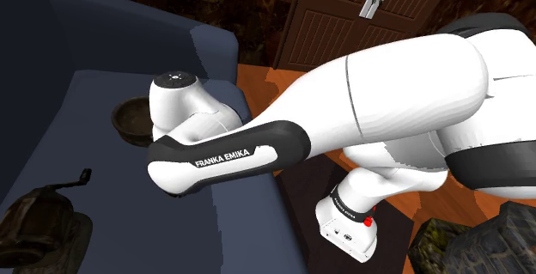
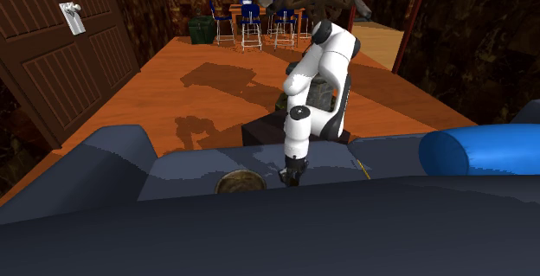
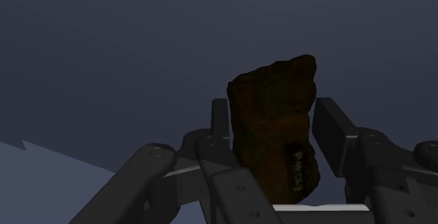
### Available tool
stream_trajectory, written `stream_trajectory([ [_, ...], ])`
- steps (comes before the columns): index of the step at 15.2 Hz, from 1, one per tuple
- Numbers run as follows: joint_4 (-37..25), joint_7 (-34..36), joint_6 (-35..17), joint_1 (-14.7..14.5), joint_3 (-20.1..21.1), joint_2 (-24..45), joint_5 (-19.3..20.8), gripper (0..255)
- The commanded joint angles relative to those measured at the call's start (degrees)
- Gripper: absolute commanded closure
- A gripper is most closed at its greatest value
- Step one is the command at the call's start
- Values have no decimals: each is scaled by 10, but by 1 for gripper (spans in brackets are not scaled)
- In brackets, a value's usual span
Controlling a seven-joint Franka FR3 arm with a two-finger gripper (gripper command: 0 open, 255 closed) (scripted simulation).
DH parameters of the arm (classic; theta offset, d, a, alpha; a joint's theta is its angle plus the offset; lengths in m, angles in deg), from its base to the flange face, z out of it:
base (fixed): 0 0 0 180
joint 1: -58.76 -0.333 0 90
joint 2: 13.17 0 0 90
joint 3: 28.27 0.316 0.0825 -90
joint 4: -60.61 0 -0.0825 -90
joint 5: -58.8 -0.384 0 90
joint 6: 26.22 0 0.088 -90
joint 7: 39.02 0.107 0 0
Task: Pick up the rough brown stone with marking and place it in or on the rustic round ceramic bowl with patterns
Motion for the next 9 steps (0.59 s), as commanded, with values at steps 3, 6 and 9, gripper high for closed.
stream_trajectory([
  [3, -2, 15, 18, -28, -36, 16, 25, 255],
  [6, -5, 27, 33, -53, -66, 28, 44, 255],
  [9, -9, 38, 49, -78, -97, 38, 62, 255],
])
